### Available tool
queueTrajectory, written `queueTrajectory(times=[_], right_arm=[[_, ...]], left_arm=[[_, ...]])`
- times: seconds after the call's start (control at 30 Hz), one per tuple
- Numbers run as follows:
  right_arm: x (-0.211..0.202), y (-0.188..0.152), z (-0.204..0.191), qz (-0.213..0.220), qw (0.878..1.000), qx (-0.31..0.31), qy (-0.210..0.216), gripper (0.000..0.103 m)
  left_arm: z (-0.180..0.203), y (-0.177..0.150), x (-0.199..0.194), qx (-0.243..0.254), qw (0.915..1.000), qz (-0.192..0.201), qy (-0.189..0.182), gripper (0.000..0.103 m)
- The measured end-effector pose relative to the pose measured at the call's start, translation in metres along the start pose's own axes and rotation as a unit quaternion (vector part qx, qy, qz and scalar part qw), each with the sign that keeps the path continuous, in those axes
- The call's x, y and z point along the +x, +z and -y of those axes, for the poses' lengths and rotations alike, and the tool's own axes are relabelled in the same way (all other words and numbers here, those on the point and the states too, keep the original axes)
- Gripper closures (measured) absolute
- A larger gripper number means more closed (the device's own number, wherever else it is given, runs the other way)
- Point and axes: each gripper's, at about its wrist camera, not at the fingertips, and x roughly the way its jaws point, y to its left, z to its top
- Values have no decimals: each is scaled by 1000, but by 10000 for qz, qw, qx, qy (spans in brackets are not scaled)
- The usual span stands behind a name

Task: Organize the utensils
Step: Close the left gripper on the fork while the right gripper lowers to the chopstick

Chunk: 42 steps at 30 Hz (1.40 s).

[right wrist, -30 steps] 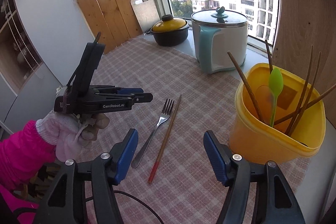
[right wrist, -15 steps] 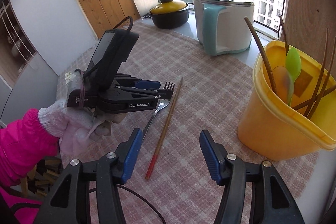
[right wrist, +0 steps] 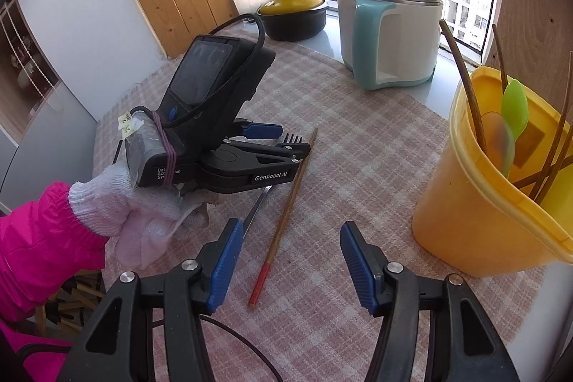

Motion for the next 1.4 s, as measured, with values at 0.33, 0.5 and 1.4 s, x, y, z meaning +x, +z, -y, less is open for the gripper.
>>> queueTrajectory(times=[0.33, 0.5, 1.4], right_arm=[[21, 7, -3, -295, 9995, -81, 36, 47], [37, 14, -10, -487, 9985, -256, 36, 51], [134, 60, 7, -1746, 9843, 252, 16, 71]], left_arm=[[-21, -16, -12, -98, 9999, 43, 93, 78], [-43, -25, -20, -314, 9995, 26, 102, 78], [-74, -36, -25, -780, 9940, 118, -752, 85]])
